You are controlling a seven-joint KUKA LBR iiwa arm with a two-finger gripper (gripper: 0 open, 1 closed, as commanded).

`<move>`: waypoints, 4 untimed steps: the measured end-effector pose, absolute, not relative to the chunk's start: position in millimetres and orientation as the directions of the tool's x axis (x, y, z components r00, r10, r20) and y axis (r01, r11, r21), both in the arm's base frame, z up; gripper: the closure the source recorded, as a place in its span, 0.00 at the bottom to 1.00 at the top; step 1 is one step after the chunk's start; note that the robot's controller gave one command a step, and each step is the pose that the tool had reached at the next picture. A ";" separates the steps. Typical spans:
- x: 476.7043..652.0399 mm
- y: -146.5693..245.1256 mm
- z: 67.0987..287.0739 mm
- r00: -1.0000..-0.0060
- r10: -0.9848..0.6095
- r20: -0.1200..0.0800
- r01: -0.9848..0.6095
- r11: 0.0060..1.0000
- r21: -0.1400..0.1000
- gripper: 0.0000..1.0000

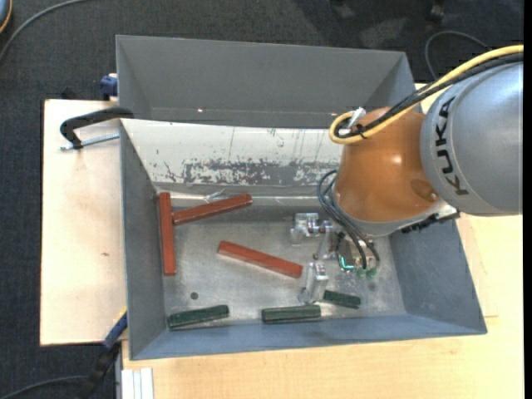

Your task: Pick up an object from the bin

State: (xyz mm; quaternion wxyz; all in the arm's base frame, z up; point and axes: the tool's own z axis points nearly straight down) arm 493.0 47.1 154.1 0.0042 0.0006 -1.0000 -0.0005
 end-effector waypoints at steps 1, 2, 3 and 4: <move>502.0 40.8 69.3 -0.968 0.250 0.004 0.250 0.968 0.001 0.00; 502.7 40.9 70.5 -0.968 0.250 0.001 0.250 0.968 0.002 1.00; 536.8 23.8 196.7 -0.949 0.315 -0.013 0.315 0.949 0.006 1.00; 555.3 -5.7 266.3 -0.942 0.335 -0.015 0.335 0.942 0.004 1.00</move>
Offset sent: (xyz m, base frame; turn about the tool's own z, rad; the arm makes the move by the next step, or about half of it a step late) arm 0.0093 -0.0069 -0.0841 0.2543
